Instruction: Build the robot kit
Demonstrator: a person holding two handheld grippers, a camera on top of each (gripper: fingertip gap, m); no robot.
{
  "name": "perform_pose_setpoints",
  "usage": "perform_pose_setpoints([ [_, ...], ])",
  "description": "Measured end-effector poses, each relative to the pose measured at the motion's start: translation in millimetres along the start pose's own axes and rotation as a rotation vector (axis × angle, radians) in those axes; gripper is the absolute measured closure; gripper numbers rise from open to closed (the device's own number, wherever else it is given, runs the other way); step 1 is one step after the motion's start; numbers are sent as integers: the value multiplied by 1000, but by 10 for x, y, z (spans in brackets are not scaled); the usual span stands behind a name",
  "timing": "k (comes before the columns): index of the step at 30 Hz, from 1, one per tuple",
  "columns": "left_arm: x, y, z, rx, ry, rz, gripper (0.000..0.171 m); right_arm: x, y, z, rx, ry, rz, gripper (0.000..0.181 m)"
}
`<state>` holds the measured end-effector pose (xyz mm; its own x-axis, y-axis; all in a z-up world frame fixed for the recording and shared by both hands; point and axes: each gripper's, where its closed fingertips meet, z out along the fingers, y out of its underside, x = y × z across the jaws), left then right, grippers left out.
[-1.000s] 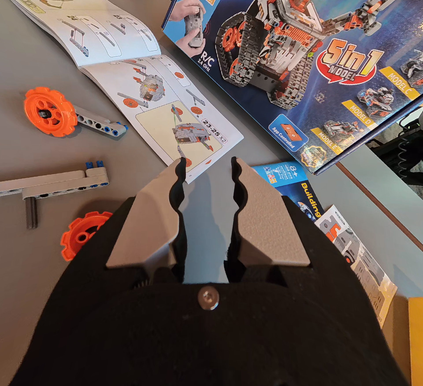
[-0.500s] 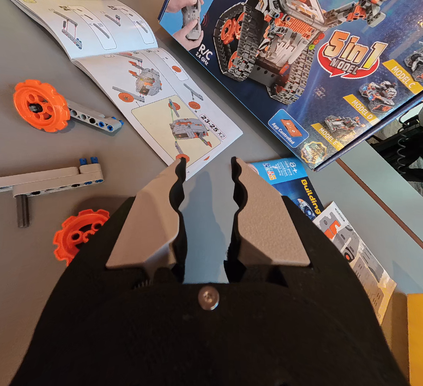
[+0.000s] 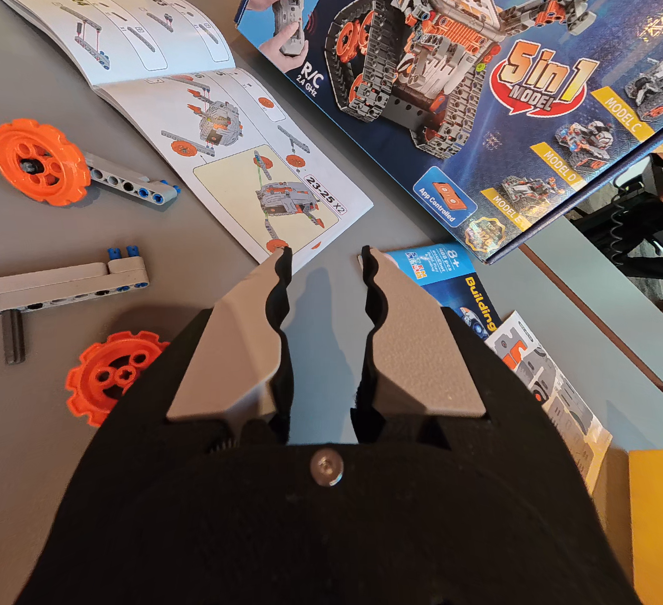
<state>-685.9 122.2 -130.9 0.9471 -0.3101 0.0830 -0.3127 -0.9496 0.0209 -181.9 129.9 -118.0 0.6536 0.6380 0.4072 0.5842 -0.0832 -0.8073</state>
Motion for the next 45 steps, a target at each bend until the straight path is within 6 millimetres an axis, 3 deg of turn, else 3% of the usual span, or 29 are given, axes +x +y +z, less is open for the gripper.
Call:
perform_pose_setpoints([
  [6, -23, 145, -44, -23, 11, 5, 128, 48, 63, 19, -10, 9, 27, 143],
  [13, -253, 223, -148, 12, -17, -130, 130, 79, 113, 36, -19, 11, 47, 143],
  [17, 145, 24, -194, 87, 120, 0, 140, 103, 138, 43, -20, 15, 66, 143],
  [21, 543, -47, -61, 38, 205, 175, 145, 124, 162, 46, -27, 20, 80, 143],
  [26, 621, -49, 224, -94, 230, 186, 163, 113, 131, 26, -23, 20, 59, 144],
  [27, 595, -75, 248, -96, 226, 176, 171, 102, 129, 28, -24, 18, 53, 144],
  [32, 347, -322, 265, -4, 176, 73, 171, 30, 178, 73, -59, -3, 19, 144],
  [34, 112, -438, 243, 50, 70, 21, 166, 4, 196, 86, -71, -11, 9, 144],
  [36, 18, -510, 193, 97, 41, -3, 161, -15, 193, 88, -74, -16, -4, 144],
  [41, -9, -299, 51, 65, 37, -21, 149, -33, 165, 79, -69, -20, -18, 144],
  [45, -227, -6, -162, 59, -66, -108, 136, -39, 168, 74, -74, -21, -29, 144],
])
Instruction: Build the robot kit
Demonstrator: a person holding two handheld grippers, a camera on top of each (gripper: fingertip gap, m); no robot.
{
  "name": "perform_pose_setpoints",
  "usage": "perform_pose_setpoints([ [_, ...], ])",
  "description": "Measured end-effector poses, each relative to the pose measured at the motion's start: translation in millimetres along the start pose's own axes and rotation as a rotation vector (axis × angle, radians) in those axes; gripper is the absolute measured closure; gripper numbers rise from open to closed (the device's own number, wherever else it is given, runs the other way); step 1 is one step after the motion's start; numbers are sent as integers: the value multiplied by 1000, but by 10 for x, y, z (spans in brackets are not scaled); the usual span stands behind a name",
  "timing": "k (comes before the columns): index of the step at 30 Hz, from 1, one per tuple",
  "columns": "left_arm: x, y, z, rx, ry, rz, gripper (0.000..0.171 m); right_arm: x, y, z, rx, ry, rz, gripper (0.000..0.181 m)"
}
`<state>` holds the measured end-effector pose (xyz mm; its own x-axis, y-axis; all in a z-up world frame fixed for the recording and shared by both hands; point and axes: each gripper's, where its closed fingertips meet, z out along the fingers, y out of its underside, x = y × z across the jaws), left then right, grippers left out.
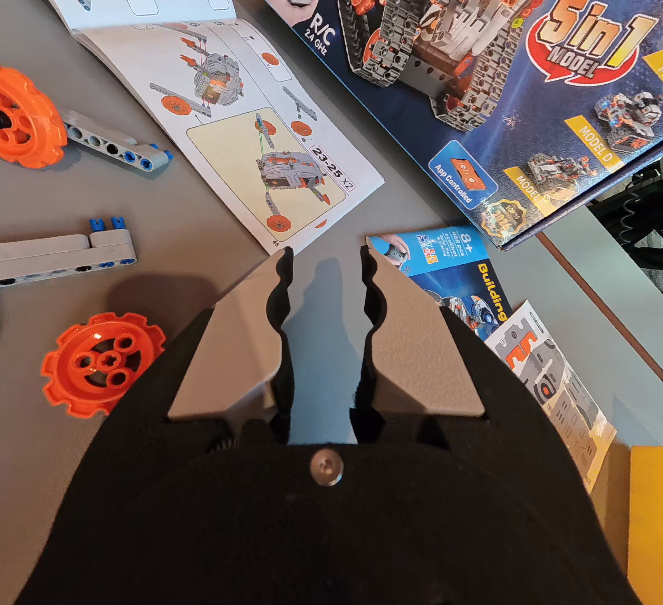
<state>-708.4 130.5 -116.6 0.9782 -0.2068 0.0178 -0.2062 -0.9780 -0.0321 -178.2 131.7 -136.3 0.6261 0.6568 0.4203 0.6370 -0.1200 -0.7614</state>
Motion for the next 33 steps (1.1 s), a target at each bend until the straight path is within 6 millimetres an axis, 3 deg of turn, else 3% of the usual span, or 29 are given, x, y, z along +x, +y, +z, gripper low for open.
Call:
perform_pose_setpoints([
  [4, -151, 286, 13, -90, -9, -94, 105, 1, -10, -4, 2, 2, -3, 144],
  [7, -183, 274, 138, -134, 9, -113, 93, 0, -4, -1, -3, 4, -8, 144],
  [13, -196, 111, 337, -183, -48, -32, 104, -5, 2, 3, -6, 3, -10, 144],
  [15, -158, 30, 321, -148, -52, 2, 118, -7, 9, 7, -9, 1, -10, 144],
  [20, 238, -284, 236, 4, 136, 56, 153, -20, 23, 21, -17, -4, -15, 144],
  [25, 495, -470, 218, 72, 244, 128, 150, -31, 25, 25, -21, -6, -22, 144],
  [29, 197, -505, 117, 124, 98, 40, 120, -32, 32, 33, -23, -7, -19, 144],
  [33, -14, -271, 75, 53, 20, -47, 105, -28, 21, 15, -23, -1, -32, 144],
])
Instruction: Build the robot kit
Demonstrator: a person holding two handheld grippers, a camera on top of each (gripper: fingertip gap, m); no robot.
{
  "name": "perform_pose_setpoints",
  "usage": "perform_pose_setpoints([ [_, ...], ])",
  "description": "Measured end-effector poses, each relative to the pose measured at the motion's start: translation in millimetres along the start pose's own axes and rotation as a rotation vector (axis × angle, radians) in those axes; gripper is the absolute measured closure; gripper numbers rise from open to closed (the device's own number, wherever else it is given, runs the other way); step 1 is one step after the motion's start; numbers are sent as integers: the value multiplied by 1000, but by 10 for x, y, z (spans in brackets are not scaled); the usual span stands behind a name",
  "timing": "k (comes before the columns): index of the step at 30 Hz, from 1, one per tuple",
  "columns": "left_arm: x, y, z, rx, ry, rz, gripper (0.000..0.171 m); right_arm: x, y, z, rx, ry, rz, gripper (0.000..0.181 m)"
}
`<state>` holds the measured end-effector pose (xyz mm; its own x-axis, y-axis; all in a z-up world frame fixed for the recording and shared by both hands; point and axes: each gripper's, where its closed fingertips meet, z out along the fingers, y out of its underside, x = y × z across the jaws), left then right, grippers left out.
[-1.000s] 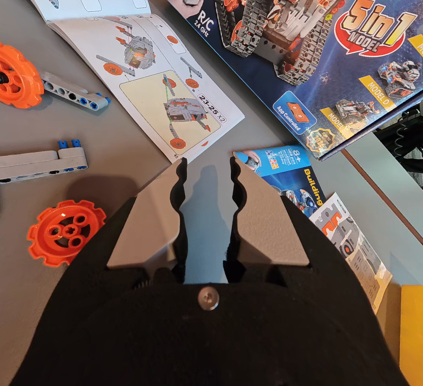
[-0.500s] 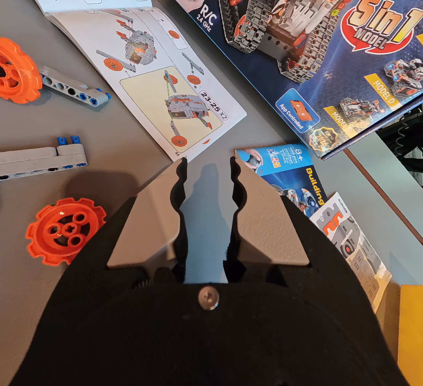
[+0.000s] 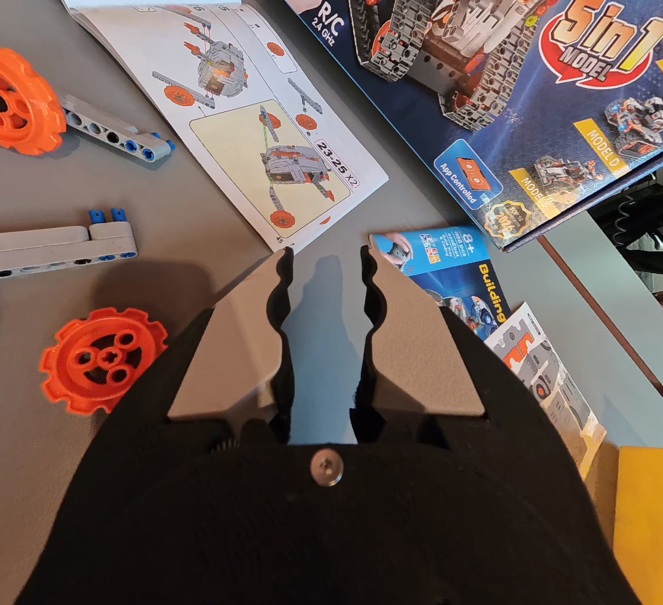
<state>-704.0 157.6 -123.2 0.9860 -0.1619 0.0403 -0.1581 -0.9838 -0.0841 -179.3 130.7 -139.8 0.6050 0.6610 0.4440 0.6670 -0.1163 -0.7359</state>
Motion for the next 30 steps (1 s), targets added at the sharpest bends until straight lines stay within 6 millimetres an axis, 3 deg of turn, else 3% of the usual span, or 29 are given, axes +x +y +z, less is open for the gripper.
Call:
perform_pose_setpoints([
  [6, -15, 210, 76, -106, -16, -2, 107, 6, -34, -25, 18, -1, 5, 144],
  [12, 6, 176, 177, -130, -27, 19, 110, -45, -103, -47, 41, -12, -10, 144],
  [23, -123, 402, 351, -279, -42, -42, 99, -121, -120, -36, 43, -41, -22, 144],
  [25, -65, 359, 363, -263, 4, -30, 112, -126, -118, -33, 39, -42, -25, 144],
  [28, 43, 259, 356, -217, 59, 11, 148, -132, -126, -34, 44, -43, -26, 144],
  [30, 107, 176, 358, -184, 77, 59, 156, -134, -116, -21, 39, -45, -23, 144],
])
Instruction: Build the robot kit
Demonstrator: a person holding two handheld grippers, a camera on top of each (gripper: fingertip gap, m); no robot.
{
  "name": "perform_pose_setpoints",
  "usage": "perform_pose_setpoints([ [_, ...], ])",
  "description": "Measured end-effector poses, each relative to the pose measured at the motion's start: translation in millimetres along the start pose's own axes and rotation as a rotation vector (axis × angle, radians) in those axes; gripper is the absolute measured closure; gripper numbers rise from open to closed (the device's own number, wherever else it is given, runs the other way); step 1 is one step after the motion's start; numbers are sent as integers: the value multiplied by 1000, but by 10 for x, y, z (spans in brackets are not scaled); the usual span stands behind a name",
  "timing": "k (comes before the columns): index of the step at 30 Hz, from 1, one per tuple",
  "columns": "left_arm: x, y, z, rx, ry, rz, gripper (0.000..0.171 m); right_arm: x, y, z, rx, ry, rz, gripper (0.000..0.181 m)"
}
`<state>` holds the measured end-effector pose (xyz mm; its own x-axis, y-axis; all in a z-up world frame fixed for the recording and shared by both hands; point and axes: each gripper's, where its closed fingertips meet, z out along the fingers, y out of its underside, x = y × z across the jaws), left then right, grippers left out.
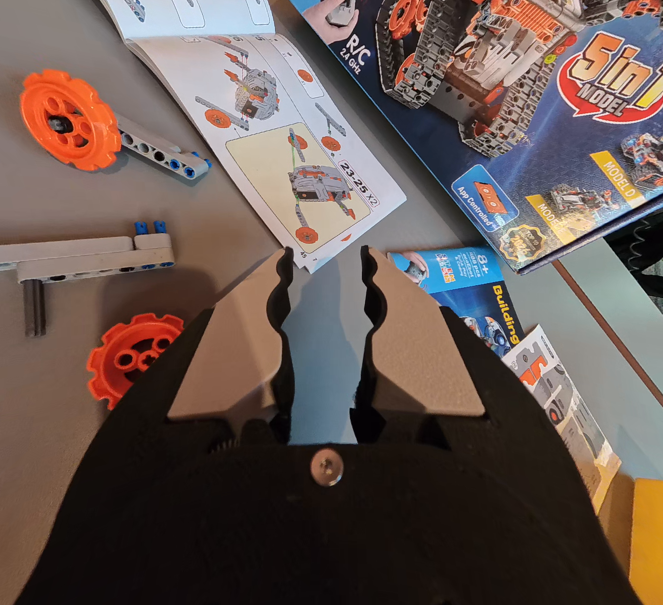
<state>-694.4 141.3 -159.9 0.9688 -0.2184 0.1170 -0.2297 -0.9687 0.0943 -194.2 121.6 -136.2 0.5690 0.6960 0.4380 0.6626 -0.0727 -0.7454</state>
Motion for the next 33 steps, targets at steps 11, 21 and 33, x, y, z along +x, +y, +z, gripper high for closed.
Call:
perform_pose_setpoints([
  [11, 119, -506, -385, 325, 54, 92, 155, 3, 46, 28, -19, 0, 2, 144],
  [21, -363, 222, -375, 91, -101, -166, 130, -2, 62, 38, -28, -3, -1, 144],
  [33, -123, 456, 41, -189, -75, -109, 102, -26, 92, 57, -45, -12, -11, 144],
])
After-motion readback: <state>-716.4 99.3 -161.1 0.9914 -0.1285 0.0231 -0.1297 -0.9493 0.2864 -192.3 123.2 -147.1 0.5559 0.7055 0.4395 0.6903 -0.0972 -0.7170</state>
